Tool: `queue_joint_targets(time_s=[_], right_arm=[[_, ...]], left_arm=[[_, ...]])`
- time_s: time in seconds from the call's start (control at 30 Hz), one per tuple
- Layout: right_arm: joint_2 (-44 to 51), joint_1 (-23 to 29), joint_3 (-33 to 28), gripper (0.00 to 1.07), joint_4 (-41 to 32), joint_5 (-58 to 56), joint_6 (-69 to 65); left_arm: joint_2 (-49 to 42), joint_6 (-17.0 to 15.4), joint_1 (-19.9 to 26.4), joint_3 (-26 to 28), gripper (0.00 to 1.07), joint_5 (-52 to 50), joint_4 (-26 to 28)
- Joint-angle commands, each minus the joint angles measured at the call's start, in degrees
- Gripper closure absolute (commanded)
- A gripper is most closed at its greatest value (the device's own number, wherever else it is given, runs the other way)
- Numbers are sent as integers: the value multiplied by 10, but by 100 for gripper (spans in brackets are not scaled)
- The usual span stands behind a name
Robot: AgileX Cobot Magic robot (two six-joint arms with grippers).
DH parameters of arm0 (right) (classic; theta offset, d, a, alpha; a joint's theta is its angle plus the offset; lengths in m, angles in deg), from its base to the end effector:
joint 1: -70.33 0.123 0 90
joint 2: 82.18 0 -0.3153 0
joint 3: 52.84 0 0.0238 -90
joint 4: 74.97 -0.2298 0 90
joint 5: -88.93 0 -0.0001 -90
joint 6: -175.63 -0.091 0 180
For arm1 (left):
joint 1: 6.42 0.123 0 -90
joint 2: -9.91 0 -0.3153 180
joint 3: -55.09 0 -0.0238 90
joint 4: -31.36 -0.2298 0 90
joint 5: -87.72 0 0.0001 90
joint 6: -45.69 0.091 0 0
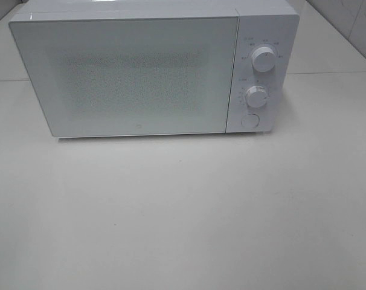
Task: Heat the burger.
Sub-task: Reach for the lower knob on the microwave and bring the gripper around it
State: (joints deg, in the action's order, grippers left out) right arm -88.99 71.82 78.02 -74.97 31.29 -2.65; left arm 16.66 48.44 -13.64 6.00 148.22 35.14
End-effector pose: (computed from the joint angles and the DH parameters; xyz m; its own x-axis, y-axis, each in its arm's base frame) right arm -0.0526 -0.0014 0.2723 -0.3991 -0.0404 -0.9160 -0.0380 0.9989 -0.0275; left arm -0.0551 0.0017 0.2685 -0.4366 0.0709 -0.8969 0.1833 0.9830 -0.0115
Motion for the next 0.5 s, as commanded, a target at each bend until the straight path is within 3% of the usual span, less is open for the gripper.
queue_joint_targets(time_s=[0.03,0.5], right_arm=[[-13,-2,15,35,-6,69,-4],[-207,-2,-19,35,-6,297,-3]], left_arm=[[-14,-1,1,-2,106,-9,-2],[-13,-1,1,-2,106,-9,-2]])
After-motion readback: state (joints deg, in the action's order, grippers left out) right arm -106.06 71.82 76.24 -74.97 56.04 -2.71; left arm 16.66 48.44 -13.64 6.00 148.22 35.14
